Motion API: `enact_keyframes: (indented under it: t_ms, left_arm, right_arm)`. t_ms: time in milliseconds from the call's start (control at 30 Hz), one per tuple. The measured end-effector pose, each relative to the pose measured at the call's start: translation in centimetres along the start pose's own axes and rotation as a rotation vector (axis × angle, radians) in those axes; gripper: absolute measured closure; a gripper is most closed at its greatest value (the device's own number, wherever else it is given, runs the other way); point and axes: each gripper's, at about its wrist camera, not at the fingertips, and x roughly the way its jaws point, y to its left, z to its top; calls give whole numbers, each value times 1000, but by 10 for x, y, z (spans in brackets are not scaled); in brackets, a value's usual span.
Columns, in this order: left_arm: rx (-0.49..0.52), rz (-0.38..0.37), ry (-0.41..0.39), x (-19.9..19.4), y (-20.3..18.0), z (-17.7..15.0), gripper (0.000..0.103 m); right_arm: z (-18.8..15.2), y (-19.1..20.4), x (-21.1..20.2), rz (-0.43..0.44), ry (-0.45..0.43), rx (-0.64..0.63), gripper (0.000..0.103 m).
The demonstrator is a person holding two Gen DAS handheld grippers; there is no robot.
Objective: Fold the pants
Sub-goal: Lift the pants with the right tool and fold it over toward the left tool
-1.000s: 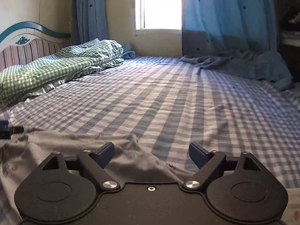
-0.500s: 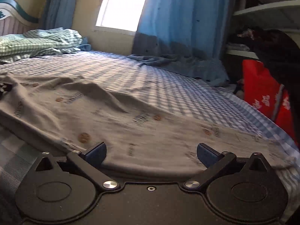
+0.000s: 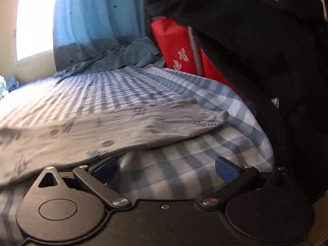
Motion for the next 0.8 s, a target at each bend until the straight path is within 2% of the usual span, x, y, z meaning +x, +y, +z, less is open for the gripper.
enact_keyframes:
  t_ms: [67,133,233,300,400,533,667,800]
  left_arm:
    - [-18,-108,-13,-5,-26,11,0]
    - [-46,-239,-10,-8,-56,21,0]
    - [-84,-466,12,-6,-109,39,0]
    - [-82,-581,32,-4,-146,53,0]
    - [-40,-721,5,-3,-201,73,0]
    - [93,-801,-26,-4,-273,83,0]
    - [175,-800,-4,3,-314,73,0]
    - [183,-790,-19,1,-316,56,0]
  right_arm:
    - [6,-17,14,41,12,49,1]
    - [12,-27,23,63,-3,47,1]
    - [21,-36,36,81,-5,38,1]
    - [25,-45,42,101,-8,65,1]
    - [28,-59,46,147,-20,110,1]
    - [30,-71,40,190,7,83,1]
    - [34,-75,31,190,54,4,1]
    - [38,-97,34,299,68,153,1]
